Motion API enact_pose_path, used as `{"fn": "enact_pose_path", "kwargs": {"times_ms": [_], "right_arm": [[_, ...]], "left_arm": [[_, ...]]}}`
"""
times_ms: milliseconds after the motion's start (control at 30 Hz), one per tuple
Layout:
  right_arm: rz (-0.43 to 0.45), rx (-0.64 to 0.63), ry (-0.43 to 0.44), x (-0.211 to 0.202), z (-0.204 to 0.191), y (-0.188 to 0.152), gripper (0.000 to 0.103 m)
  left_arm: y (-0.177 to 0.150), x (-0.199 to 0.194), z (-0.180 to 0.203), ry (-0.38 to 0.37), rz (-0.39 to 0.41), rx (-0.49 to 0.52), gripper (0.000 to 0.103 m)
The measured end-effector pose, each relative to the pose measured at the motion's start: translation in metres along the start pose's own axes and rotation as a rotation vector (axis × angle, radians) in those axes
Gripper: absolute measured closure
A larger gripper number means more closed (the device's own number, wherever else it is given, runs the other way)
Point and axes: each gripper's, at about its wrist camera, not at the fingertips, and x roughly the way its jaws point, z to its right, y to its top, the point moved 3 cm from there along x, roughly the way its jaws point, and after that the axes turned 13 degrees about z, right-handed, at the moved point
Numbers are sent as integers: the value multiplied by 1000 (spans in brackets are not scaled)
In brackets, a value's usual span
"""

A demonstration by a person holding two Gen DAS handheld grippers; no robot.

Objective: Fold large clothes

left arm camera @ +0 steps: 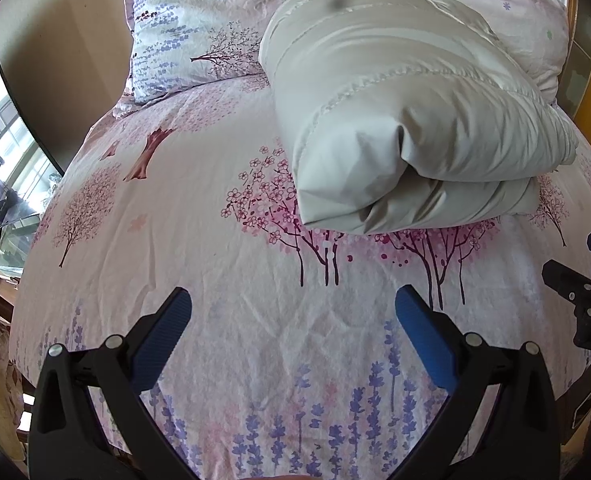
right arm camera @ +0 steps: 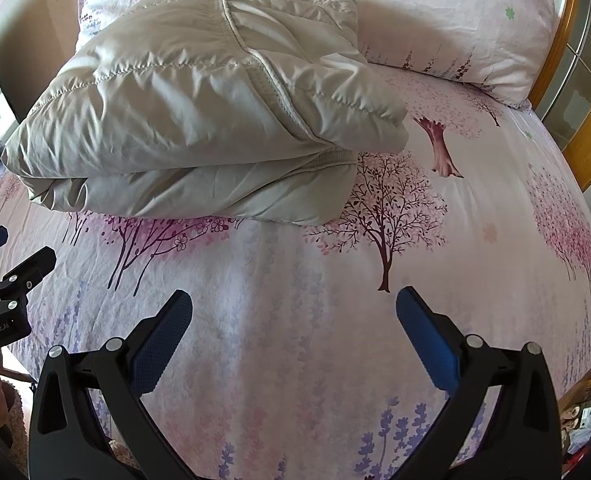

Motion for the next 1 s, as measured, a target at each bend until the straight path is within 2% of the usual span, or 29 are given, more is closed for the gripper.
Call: {"fn": "enact_pose_path", "kwargs": {"times_ms": [1000], "right_arm": [[-11, -1, -4, 3, -5, 1, 1]], "left_arm": [[2, -1, 6, -21, 8, -1, 2]]}}
